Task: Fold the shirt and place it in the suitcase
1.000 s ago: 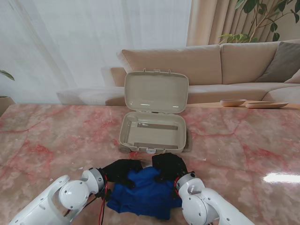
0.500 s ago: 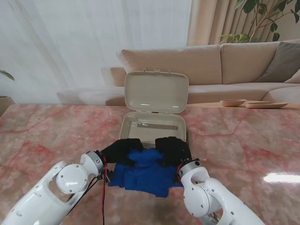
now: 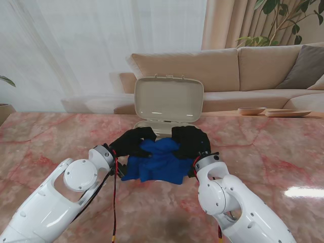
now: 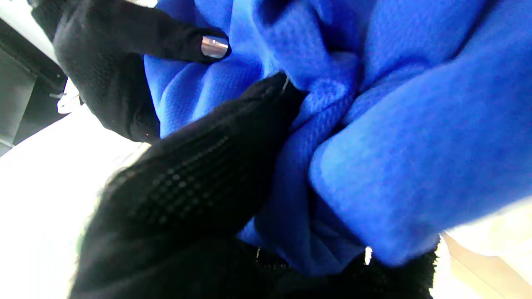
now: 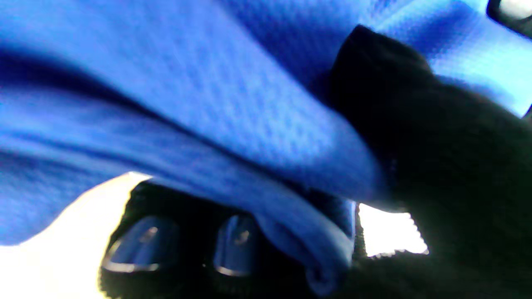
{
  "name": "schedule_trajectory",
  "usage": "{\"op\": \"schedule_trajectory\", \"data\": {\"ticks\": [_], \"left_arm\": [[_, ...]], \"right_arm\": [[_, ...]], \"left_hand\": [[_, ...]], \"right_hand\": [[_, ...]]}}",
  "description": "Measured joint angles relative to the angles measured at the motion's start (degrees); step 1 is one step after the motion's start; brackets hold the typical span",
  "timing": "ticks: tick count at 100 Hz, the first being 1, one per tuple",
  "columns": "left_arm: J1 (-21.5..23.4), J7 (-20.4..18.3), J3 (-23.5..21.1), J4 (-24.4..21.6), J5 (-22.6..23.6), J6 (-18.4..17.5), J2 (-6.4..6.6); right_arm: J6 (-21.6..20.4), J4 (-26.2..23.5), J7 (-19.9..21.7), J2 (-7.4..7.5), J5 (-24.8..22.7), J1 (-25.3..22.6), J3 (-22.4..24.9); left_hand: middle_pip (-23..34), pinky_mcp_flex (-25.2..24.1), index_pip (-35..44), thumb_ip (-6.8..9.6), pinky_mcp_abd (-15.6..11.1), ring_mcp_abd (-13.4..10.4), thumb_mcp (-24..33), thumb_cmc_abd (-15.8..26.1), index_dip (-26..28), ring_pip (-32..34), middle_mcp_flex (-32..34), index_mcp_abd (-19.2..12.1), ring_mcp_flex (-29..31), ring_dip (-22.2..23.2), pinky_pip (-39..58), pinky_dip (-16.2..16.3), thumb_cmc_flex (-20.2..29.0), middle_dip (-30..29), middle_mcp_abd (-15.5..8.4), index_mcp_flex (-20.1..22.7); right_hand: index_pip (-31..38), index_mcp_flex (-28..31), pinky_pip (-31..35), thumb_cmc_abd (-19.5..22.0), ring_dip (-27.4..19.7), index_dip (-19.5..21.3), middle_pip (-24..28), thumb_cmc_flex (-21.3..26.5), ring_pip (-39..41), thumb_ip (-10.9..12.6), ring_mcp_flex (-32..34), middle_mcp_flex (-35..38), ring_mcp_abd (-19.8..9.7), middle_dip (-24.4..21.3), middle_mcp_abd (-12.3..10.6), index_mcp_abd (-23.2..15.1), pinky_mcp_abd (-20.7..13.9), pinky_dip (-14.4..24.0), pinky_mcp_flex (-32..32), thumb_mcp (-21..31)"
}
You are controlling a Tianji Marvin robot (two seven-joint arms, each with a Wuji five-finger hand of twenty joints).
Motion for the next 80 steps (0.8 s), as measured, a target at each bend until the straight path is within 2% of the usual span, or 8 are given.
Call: {"op": "schedule_trajectory", "data": {"ticks": [26,30,59,62,80], "left_arm": [[-4.2,2.45,0.98,1.87,-2.5,2.39,-1.22],[-5.03,2.78,1.29,2.66,-3.51,2.83,-1.48],[-11.2,6.91,4.32,10.68,-6.94,4.09,-3.82],[-11.8,7.24,4.68,11.73,-7.31,4.1,-4.12],[-15.23,8.72,6.78,18.38,-9.87,3.31,-5.81]], "right_arm": [[1.99,0.77,1.13,-0.02,0.16,5.19,-1.47],[2.58,1.12,1.22,-0.06,0.26,6.12,-1.9],[5.0,6.08,2.26,-0.8,3.16,13.03,-5.18],[5.06,6.88,2.23,-0.9,3.61,13.77,-5.64],[5.07,11.67,2.28,-1.49,5.77,17.6,-8.13]], "left_hand": [[0.0,0.0,1.3,0.01,0.56,0.22,0.0,0.0,0.59,0.01,0.0,0.0,0.01,0.15,0.0,0.0,0.02,0.7,0.04,0.0],[0.0,0.0,1.42,0.01,0.56,0.31,0.01,0.0,0.61,0.01,0.0,0.0,0.01,0.41,0.0,0.0,0.03,0.9,0.04,0.0],[0.0,-0.19,2.12,0.01,0.75,0.55,0.01,0.0,1.23,0.01,0.0,-0.02,0.01,0.71,0.0,0.58,0.11,1.17,0.05,0.0],[0.0,-0.21,2.14,0.01,0.81,0.56,0.01,0.0,1.24,0.01,0.0,-0.02,0.01,0.73,-0.06,0.6,0.12,1.17,0.05,0.0],[0.0,-0.77,2.24,0.01,1.24,0.65,0.01,0.0,1.29,0.01,0.0,-0.02,0.01,0.86,-0.15,0.89,0.18,1.17,0.05,0.04]], "right_hand": [[0.05,0.02,0.02,-0.01,0.02,0.05,0.0,1.91,0.02,0.1,0.01,0.04,0.0,0.18,0.0,0.3,-0.03,0.0,0.02,0.16],[0.05,0.02,0.02,-0.01,0.02,0.16,0.0,1.93,0.02,1.21,0.01,0.04,0.0,0.27,0.0,0.3,-0.03,0.0,0.02,0.16],[0.05,-0.01,0.02,0.07,0.26,0.63,0.01,2.51,0.15,1.32,0.01,0.05,0.0,0.96,0.0,0.31,-0.05,0.0,0.03,0.16],[0.05,-0.01,0.02,0.08,0.26,0.7,0.05,2.53,0.15,1.88,0.01,0.05,0.0,1.01,-0.01,0.31,-0.05,0.0,0.03,0.16],[0.05,-0.05,0.03,0.58,0.27,0.82,0.2,2.94,0.16,1.89,0.01,0.05,0.0,1.53,-0.04,0.38,-0.05,0.0,0.03,0.17]]}}
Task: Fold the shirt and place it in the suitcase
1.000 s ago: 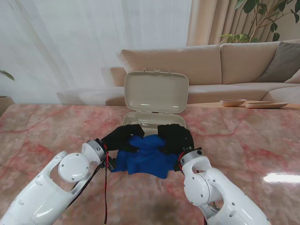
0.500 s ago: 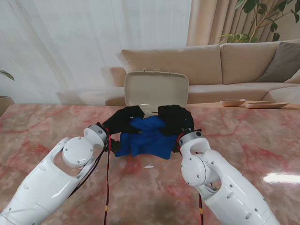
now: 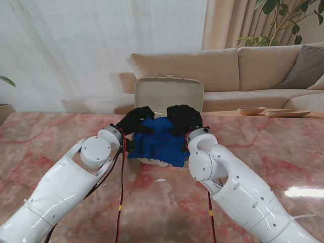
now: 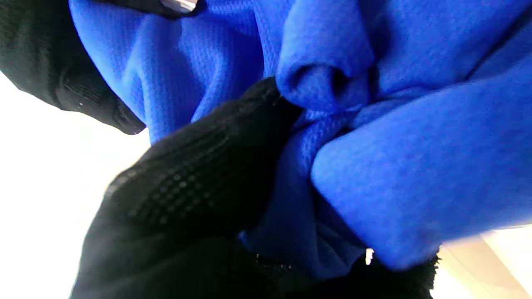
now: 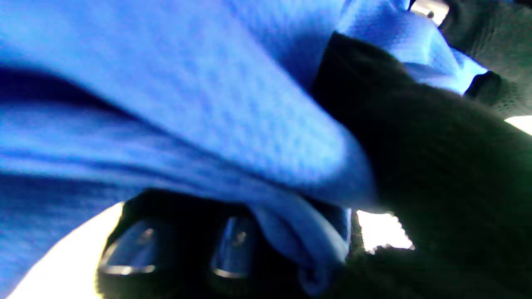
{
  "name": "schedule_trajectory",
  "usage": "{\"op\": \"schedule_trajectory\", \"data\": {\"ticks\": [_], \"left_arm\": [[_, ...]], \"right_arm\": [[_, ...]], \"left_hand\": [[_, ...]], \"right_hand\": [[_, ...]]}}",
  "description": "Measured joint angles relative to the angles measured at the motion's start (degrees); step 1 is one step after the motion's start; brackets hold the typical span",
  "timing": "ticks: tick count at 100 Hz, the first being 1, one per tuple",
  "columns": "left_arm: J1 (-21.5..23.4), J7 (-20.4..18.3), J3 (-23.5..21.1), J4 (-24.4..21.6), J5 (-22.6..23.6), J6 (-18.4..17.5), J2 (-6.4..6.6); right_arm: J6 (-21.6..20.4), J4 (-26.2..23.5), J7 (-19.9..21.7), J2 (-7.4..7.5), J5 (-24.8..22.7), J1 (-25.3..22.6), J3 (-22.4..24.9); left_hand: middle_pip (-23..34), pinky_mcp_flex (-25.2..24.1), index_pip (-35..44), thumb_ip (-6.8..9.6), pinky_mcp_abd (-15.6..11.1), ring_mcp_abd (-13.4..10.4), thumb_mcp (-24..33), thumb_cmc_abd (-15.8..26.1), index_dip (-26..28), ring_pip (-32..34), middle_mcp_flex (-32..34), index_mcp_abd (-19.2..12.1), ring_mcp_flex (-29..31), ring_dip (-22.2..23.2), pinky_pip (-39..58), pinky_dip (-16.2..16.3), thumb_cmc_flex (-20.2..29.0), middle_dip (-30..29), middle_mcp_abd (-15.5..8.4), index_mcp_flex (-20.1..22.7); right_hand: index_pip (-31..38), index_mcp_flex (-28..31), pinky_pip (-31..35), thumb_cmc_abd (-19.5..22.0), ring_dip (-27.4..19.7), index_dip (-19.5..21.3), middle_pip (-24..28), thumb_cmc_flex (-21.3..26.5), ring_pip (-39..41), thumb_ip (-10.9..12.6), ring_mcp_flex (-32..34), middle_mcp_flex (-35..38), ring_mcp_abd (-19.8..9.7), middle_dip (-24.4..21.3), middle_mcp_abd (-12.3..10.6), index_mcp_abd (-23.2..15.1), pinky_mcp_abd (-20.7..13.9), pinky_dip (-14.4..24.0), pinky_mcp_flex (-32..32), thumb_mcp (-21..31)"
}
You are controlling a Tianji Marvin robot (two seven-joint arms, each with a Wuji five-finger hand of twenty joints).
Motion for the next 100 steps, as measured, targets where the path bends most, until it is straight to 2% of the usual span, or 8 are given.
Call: {"op": "schedule_trajectory", "data": {"ticks": [29,53,89,100], "left_arm": [[-3.06,1.01,2.37,7.14,-2.65,-0.79,-1.98],[-4.35,0.02,3.06,10.25,-3.26,-0.09,-2.55],[-6.88,-0.03,4.37,14.97,-2.69,0.49,-3.44],[-7.97,-0.93,4.96,16.72,-2.88,0.49,-3.67]], "right_arm": [[-0.75,6.93,-0.09,-0.96,2.88,4.86,-3.41],[-1.79,12.08,-0.58,-1.99,5.3,8.17,-5.93],[-2.22,16.95,-1.25,-3.35,7.89,11.41,-8.7],[-2.2,17.93,-1.04,-3.6,8.4,12.24,-9.3]], "left_hand": [[0.0,-0.7,0.1,0.0,0.07,0.17,0.0,0.01,0.67,0.0,0.0,0.02,0.0,0.01,-0.1,0.37,0.1,0.01,0.0,0.0],[-0.01,-1.5,0.57,0.0,0.47,0.83,-0.22,0.37,0.77,-0.14,0.0,0.2,0.0,0.16,-0.74,0.46,0.71,0.09,0.06,-0.02],[-1.43,-3.58,0.49,-0.01,0.73,1.06,-5.79,2.95,0.63,-2.56,-0.04,0.2,-0.59,0.16,-2.21,0.47,2.26,-1.3,0.07,-0.11],[-2.64,-4.75,-0.03,-0.02,0.87,1.06,-8.97,4.25,-1.43,-4.53,-0.04,0.2,-0.62,0.16,-3.55,0.47,3.02,-2.22,0.07,-0.13]], "right_hand": [[0.0,-0.01,0.01,0.16,0.0,0.08,0.02,0.07,0.0,0.06,0.0,0.0,0.0,0.08,-0.02,0.0,0.0,0.0,0.0,0.0],[0.09,-0.55,0.01,1.07,0.0,0.13,0.02,0.09,-0.03,0.1,0.0,0.0,0.0,0.1,-0.03,0.0,0.84,0.0,-2.63,-0.18],[0.5,-1.74,0.02,3.13,0.0,0.14,0.02,0.13,-0.71,0.11,-0.03,-0.22,0.0,0.1,-0.03,-0.19,0.46,1.32,-2.7,-1.32],[0.51,-1.79,0.02,3.73,0.0,0.14,0.02,0.13,-0.85,0.11,-0.03,-0.24,0.0,0.08,-0.03,-0.23,0.46,1.33,-3.08,-1.85]]}}
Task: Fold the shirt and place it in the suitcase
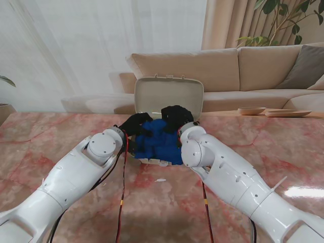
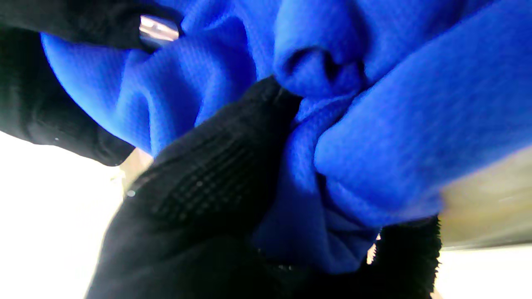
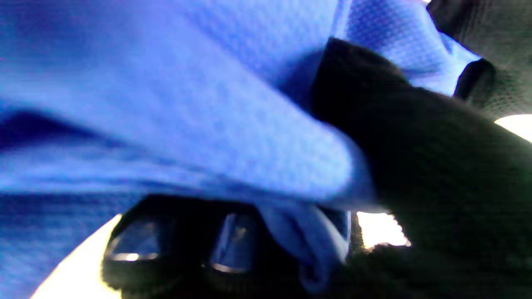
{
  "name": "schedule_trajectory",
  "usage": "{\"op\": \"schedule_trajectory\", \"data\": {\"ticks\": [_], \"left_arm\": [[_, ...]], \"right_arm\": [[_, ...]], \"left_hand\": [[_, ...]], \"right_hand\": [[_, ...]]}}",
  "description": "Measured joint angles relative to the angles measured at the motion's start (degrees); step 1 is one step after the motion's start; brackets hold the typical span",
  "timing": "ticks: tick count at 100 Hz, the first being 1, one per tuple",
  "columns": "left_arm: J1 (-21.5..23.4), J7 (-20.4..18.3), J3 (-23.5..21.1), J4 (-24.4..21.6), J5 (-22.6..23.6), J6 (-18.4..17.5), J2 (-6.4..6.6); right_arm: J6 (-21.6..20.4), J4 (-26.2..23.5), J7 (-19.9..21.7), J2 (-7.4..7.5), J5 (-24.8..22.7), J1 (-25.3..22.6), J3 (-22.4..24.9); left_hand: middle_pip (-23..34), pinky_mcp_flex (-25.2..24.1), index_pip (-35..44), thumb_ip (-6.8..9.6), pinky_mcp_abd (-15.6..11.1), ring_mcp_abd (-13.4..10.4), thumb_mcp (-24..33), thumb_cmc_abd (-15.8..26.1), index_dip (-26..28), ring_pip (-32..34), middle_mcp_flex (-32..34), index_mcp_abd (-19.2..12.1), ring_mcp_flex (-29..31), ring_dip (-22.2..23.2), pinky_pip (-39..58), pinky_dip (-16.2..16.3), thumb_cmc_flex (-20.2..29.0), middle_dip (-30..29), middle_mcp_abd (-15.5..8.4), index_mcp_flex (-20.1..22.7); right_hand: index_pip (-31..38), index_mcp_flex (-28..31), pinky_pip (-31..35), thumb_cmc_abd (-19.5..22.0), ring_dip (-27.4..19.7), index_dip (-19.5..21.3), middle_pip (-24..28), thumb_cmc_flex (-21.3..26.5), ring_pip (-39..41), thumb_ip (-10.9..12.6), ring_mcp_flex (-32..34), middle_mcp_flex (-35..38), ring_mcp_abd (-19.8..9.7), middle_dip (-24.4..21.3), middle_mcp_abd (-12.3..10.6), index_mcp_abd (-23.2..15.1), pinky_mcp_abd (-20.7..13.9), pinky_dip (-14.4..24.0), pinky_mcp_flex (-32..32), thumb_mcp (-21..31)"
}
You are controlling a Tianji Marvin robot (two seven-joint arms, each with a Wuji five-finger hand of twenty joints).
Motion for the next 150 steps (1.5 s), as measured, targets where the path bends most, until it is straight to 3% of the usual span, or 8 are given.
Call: {"op": "schedule_trajectory", "data": {"ticks": [45,62,78,86,102,120,142,150], "left_arm": [[-3.01,-0.95,1.72,4.81,0.34,-0.74,-0.95],[-3.9,-1.12,2.2,6.5,0.7,-1.53,-1.28],[-4.55,-3.05,2.7,7.57,0.59,-2.36,-1.26],[-4.58,-4.68,2.52,7.59,-0.16,-2.34,-1.13],[-4.5,-4.98,2.52,7.41,-0.54,-2.32,-0.88],[-4.08,-4.98,2.29,6.36,-0.14,-2.5,-0.49],[-2.91,-4.1,1.31,3.68,-0.29,-2.26,-0.03],[-2.53,-3.91,0.98,2.73,-0.32,-2.17,0.1]], "right_arm": [[0.22,5.35,0.97,-1.37,4.03,3.03,-2.23],[0.71,6.74,1.44,-1.78,5.25,3.67,-2.73],[0.76,7.33,2.67,-1.78,5.27,4.03,-2.97],[0.7,7.61,3.08,-1.72,5.3,4.13,-3.06],[0.47,7.71,4.03,-1.42,5.33,4.23,-3.16],[0.26,7.71,4.22,-1.2,5.2,4.17,-2.94],[0.22,6.98,4.79,-0.7,4.28,3.75,-2.23],[0.29,6.45,5.23,-0.41,3.93,3.58,-2.01]], "left_hand": [[-3.04,-2.36,-2.31,-0.01,0.32,0.74,-4.78,3.16,-7.78,-1.41,-0.64,0.77,-2.89,-0.27,-1.67,0.0,1.75,-1.55,0.17,-0.79],[-8.77,-5.91,-5.83,0.0,0.29,3.87,-8.47,7.0,-14.9,-8.63,-1.41,1.51,-6.53,-3.23,-4.63,-1.91,2.32,-4.61,0.73,-0.83],[-14.43,-7.77,-8.83,0.12,0.29,4.83,-10.88,9.91,-20.02,-13.9,-1.41,2.21,-7.78,-7.06,-6.52,-3.59,2.41,-8.76,1.78,-0.83],[-19.0,-9.12,-10.98,2.03,0.95,6.35,-13.14,11.46,-23.13,-17.76,-1.41,3.43,-10.01,-10.17,-7.55,-4.33,2.58,-12.34,2.47,-0.83],[-21.09,-9.72,-14.48,2.65,0.97,6.81,-15.0,13.17,-25.15,-20.34,-1.42,4.33,-11.32,-13.93,-8.39,-5.75,2.79,-17.3,3.09,-0.75],[-19.84,-11.77,-20.44,2.69,1.01,7.47,-15.14,15.87,-27.38,-23.61,-6.88,6.53,-14.24,-16.98,-10.05,-7.48,1.99,-25.05,4.31,-0.65],[-18.53,-13.89,-26.74,3.35,1.04,7.79,-15.68,19.13,-28.35,-27.54,-11.21,8.26,-18.04,-20.73,-11.95,-8.39,-0.11,-37.47,5.53,-0.63],[-18.61,-15.22,-29.04,4.66,1.07,8.31,-16.29,20.71,-29.01,-29.1,-12.66,8.88,-20.23,-22.11,-13.3,-9.18,-1.84,-40.05,6.01,-0.57]], "right_hand": [[0.13,-1.72,-0.04,2.61,-1.14,0.0,0.04,0.02,-2.53,0.0,-0.59,-1.19,-0.01,-1.54,-0.02,-0.19,-0.02,0.01,-2.09,-1.69],[0.15,-2.14,-0.14,3.79,-2.28,0.01,0.08,0.03,-4.0,0.0,-0.65,-1.51,-0.02,-2.86,-0.02,-0.21,-0.02,0.01,-3.29,-2.96],[0.15,-2.35,-0.91,3.95,-3.78,0.01,0.1,0.03,-6.45,0.0,-0.72,-1.97,0.06,-4.33,-0.02,-0.21,0.57,0.01,-6.02,-3.01],[0.15,-2.46,-1.76,3.95,-5.28,-0.34,0.1,0.03,-9.31,-0.03,-0.75,-2.75,0.9,-5.76,0.05,-0.21,1.67,0.04,-8.14,-3.17],[-2.56,-3.57,-7.34,3.96,-7.03,-8.52,-2.65,0.03,-18.58,-0.74,-2.94,-5.63,5.13,-10.68,2.47,-0.21,5.01,0.78,-14.29,-3.91],[-7.95,-4.6,-13.07,5.3,-8.89,-16.2,-7.04,-0.54,-28.59,-0.75,-7.71,-8.54,9.16,-16.99,5.0,1.65,7.55,0.8,-19.58,-4.47],[-17.83,-5.43,-18.88,6.65,-10.7,-17.17,-9.95,-3.37,-36.3,-0.75,-13.62,-13.59,10.82,-23.59,6.29,5.32,8.61,1.43,-23.89,-4.49],[-20.63,-5.43,-20.2,7.32,-11.04,-17.17,-10.87,-4.24,-38.01,-0.75,-14.25,-14.29,11.15,-24.97,6.46,6.38,9.11,1.49,-24.81,-4.5]]}}
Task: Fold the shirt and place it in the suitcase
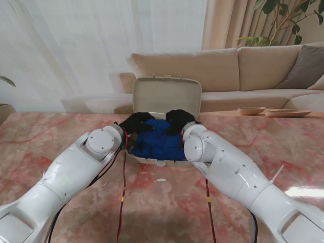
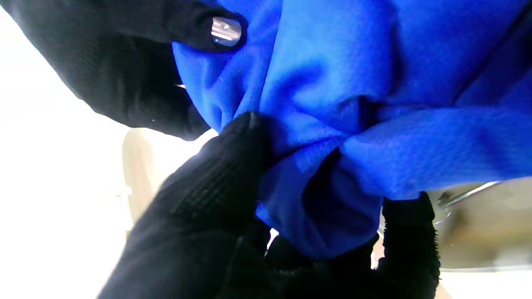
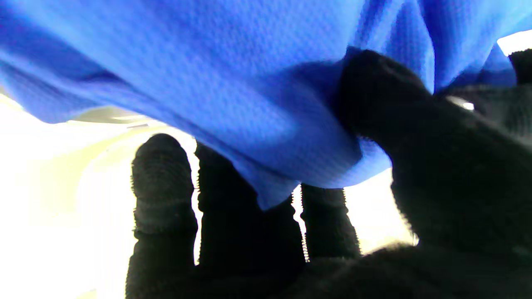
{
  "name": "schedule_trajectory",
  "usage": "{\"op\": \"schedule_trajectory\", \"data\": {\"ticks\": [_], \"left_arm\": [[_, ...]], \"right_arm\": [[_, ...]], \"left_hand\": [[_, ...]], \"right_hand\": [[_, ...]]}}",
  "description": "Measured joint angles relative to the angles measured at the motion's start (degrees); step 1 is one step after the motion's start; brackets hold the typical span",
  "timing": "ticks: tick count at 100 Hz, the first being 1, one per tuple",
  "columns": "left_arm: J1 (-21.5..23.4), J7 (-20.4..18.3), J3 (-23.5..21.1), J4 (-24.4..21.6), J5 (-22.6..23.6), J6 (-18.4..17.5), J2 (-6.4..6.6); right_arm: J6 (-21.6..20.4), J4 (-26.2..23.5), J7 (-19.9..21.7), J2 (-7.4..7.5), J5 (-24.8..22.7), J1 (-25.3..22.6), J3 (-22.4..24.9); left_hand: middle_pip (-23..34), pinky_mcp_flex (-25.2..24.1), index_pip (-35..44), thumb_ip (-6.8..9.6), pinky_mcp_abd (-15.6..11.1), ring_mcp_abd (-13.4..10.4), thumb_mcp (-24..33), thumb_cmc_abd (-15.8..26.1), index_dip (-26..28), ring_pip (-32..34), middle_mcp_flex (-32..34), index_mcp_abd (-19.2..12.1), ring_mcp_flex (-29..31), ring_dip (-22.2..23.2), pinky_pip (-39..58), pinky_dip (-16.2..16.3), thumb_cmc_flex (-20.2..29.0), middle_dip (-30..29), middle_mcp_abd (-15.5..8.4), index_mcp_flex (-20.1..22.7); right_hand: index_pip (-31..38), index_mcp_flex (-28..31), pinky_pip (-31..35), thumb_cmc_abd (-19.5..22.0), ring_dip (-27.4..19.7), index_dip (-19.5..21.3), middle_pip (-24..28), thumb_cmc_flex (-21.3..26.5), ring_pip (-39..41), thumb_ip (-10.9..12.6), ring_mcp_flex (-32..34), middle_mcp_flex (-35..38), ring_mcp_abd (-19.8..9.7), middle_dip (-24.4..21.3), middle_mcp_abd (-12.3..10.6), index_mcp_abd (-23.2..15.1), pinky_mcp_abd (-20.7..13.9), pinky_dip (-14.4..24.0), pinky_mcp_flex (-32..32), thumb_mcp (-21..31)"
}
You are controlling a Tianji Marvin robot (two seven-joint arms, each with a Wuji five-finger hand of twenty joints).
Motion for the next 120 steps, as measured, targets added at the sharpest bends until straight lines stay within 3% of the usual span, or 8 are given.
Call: {"op": "schedule_trajectory", "data": {"ticks": [17,22,32,71,90,100,108,120], "left_arm": [[0.75,0.32,-0.47,-2.02,0.38,0.21,0.43],[0.98,0.54,-0.62,-2.61,0.82,0.28,0.56],[1.42,0.95,-0.76,-4.02,3.21,0.3,1.0],[3.69,2.33,-2.56,-10.13,12.84,-0.38,3.41],[5.83,2.7,-4.89,-14.24,15.05,0.73,4.43],[6.8,2.98,-5.67,-16.05,17.83,1.0,4.97],[7.49,3.26,-6.37,-17.22,21.01,0.99,5.4],[8.6,3.81,-7.38,-19.01,22.15,0.99,5.99]], "right_arm": [[0.16,-0.58,0.66,0.39,-0.25,-0.17,0.23],[0.21,-0.69,0.83,0.47,-0.27,-0.2,0.26],[0.21,-0.79,0.97,0.55,-0.41,-0.24,0.26],[0.98,-2.55,1.74,1.01,-1.66,-0.99,1.29],[1.64,-5.01,2.04,1.73,-3.72,-2.15,2.61],[2.17,-6.35,2.18,2.05,-4.42,-2.78,3.39],[2.79,-7.52,2.2,2.28,-5.16,-3.37,4.04],[3.65,-9.38,1.83,2.46,-6.49,-4.63,5.57]], "left_hand": [[-2.39,-2.79,-3.78,1.13,0.05,0.28,-1.14,2.21,-1.27,-3.5,-3.66,1.1,-3.5,-2.91,-2.58,-1.38,-0.63,-2.99,0.83,-0.77],[-2.89,-3.51,-4.38,1.13,0.05,0.36,-1.14,2.55,-1.42,-4.2,-4.28,1.13,-4.73,-3.5,-3.18,-1.88,-0.64,-3.29,0.93,-0.77],[-3.5,-4.2,-5.72,1.14,0.05,0.48,-1.84,3.22,-2.14,-4.97,-5.07,1.15,-5.97,-4.52,-3.97,-1.96,-0.66,-3.89,1.09,-1.44],[-4.25,-5.5,-7.14,1.18,0.05,0.56,-4.26,3.78,-2.57,-6.36,-6.64,1.15,-7.25,-6.0,-4.7,-2.64,-0.72,-4.66,1.49,-2.72],[-4.68,-5.51,-8.18,1.18,0.06,0.56,-5.31,3.78,-2.57,-6.39,-6.64,1.15,-7.25,-6.69,-4.72,-3.2,-0.72,-5.17,1.5,-2.72],[-4.69,-5.52,-8.18,1.18,0.05,0.56,-5.31,3.78,-2.57,-6.41,-6.64,1.15,-7.25,-6.74,-4.72,-3.21,-0.72,-5.22,1.5,-2.72],[-4.69,-5.55,-8.18,1.19,0.06,0.56,-6.19,3.78,-2.57,-6.41,-6.64,1.15,-7.25,-6.75,-5.46,-3.25,-0.72,-5.22,1.5,-2.72],[-4.7,-5.55,-8.18,1.19,0.05,0.56,-6.18,3.78,-2.57,-6.42,-6.64,1.15,-7.25,-6.76,-5.46,-3.27,-0.72,-5.22,1.5,-2.72]], "right_hand": [[-4.12,0.04,-2.22,1.17,-1.04,0.13,-1.2,-0.63,-2.35,0.01,-1.97,-1.2,0.62,-1.38,0.57,0.94,0.69,0.05,-3.17,-0.02],[-5.39,0.22,0.12,1.27,-1.29,1.13,-1.22,-0.63,-2.76,0.05,-1.93,-1.49,0.18,-1.66,0.6,0.96,-4.8,0.06,8.95,-0.03],[-7.61,0.44,-4.56,1.94,-1.35,2.29,-1.83,-1.81,-3.63,0.12,-2.04,-2.01,0.17,-2.32,0.61,1.0,-6.34,5.01,18.54,-0.12],[-16.69,0.49,-11.03,3.14,-4.61,3.82,-4.77,-5.32,-10.41,1.46,-7.96,-6.29,0.78,-4.56,1.97,2.18,-9.13,9.41,18.95,-2.13],[-22.96,-1.41,-16.28,4.16,-5.84,3.77,-8.08,-8.03,-15.87,1.47,-14.87,-11.2,2.79,-6.6,3.43,3.72,-11.43,9.96,14.36,-5.05],[-25.93,-1.27,-31.53,5.08,-6.73,3.75,-8.7,-9.46,-17.88,1.47,-17.85,-13.24,3.75,-7.35,3.69,4.39,-0.5,12.85,-4.12,-6.41],[-27.19,-1.27,-27.02,5.44,-6.96,3.8,-9.01,-9.4,-18.55,1.47,-18.88,-13.44,3.86,-7.44,3.95,4.43,0.18,13.18,-10.8,-6.47],[-28.46,-1.32,-20.63,6.3,-7.58,3.8,-9.6,-9.36,-19.56,1.47,-19.78,-14.04,4.23,-7.93,4.15,4.64,0.21,7.46,-16.01,-7.36]]}}
